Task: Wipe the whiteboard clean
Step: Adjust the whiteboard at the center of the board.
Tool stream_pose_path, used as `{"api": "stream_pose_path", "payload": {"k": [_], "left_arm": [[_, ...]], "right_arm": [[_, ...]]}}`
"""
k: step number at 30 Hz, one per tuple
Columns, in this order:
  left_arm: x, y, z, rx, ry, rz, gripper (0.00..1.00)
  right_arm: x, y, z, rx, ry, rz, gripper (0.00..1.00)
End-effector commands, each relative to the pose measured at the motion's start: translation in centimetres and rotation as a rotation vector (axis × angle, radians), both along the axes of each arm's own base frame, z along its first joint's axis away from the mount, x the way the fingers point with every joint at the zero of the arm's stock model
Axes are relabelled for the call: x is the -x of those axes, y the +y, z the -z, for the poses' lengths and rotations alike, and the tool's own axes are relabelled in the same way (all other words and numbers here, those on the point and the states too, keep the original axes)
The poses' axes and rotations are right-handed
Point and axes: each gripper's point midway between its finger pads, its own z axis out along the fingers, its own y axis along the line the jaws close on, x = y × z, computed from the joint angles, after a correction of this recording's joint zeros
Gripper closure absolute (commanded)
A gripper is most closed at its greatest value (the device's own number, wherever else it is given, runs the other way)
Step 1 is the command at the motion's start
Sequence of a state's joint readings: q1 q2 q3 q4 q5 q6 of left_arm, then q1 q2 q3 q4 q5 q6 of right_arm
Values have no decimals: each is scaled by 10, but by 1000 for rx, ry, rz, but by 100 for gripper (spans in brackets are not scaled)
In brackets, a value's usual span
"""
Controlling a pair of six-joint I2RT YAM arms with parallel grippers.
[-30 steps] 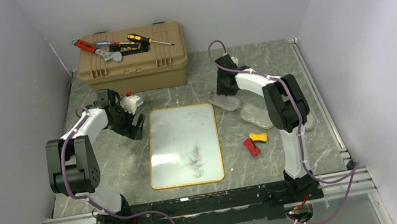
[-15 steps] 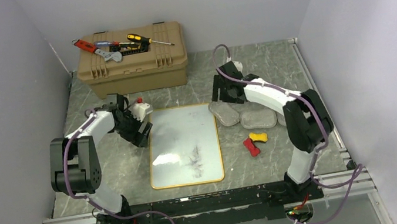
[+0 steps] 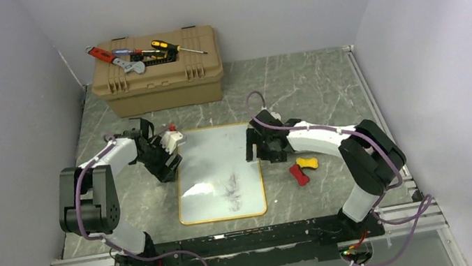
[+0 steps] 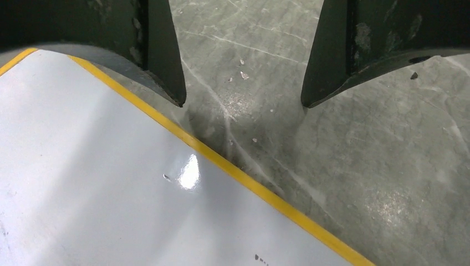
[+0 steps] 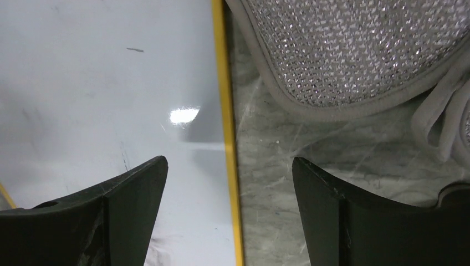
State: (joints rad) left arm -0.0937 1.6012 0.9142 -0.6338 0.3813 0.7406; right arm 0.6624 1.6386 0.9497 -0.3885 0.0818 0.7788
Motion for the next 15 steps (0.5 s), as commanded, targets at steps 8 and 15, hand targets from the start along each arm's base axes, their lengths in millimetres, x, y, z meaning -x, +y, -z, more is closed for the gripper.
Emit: {"api": "stream_pose_path", "payload": {"k": [8, 15], "left_arm": [[16, -10, 16, -17, -10, 236, 37], [37, -16, 31, -26, 0, 331, 48]], "right_arm": [[16, 47, 4, -198, 95, -15, 12], [13, 80, -10, -322, 132, -53, 12]]}}
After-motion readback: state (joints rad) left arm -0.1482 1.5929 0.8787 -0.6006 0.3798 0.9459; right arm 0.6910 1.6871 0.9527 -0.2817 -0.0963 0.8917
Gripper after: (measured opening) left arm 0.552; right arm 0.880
